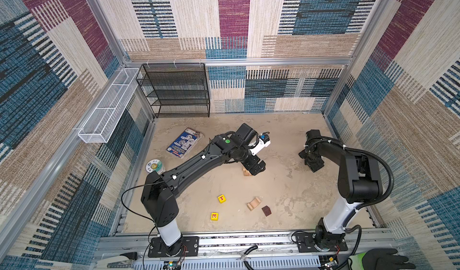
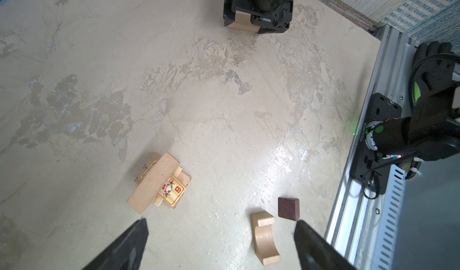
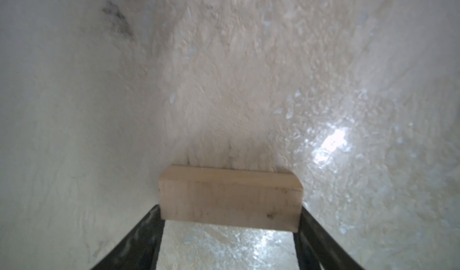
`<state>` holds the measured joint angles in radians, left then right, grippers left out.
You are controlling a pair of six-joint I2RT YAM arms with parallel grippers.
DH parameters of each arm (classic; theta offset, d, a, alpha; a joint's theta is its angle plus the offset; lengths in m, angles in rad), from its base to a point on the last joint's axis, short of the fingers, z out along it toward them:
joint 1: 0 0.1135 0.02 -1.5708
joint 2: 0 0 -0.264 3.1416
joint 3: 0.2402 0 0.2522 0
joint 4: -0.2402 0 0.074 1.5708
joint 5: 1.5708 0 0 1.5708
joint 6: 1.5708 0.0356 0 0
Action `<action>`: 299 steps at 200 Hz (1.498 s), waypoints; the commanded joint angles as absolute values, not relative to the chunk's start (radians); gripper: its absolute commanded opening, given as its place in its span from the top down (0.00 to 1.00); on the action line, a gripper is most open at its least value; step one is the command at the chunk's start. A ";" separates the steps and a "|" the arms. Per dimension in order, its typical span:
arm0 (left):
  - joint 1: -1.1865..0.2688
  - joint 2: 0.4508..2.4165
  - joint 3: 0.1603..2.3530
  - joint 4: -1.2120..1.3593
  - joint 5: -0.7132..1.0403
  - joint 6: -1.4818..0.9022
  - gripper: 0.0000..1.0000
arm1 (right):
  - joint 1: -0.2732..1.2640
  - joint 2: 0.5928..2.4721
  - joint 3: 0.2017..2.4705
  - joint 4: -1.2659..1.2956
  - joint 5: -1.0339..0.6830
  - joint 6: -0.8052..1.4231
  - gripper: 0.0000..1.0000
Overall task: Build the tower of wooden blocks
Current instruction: 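Close the right gripper on the far pine block, then carry the pine block over the tower with the right gripper while the left withdraws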
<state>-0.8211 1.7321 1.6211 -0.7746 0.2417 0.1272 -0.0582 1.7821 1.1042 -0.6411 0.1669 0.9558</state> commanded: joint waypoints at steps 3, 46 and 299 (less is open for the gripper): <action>-0.822 1.726 1.627 -0.778 0.235 0.133 0.04 | -0.058 1.761 1.091 -0.633 0.178 0.936 0.38; -0.824 1.723 1.626 -0.777 0.230 0.132 0.04 | -0.058 1.737 1.075 -0.624 0.189 0.897 0.43; -0.754 1.628 1.572 -0.717 -0.129 0.000 0.01 | 0.418 1.384 0.975 -0.699 0.140 0.926 0.59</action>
<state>-0.7753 1.6482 1.5723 -0.7349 -0.1013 0.0387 0.3458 1.3926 0.9585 -0.6426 0.1028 0.8482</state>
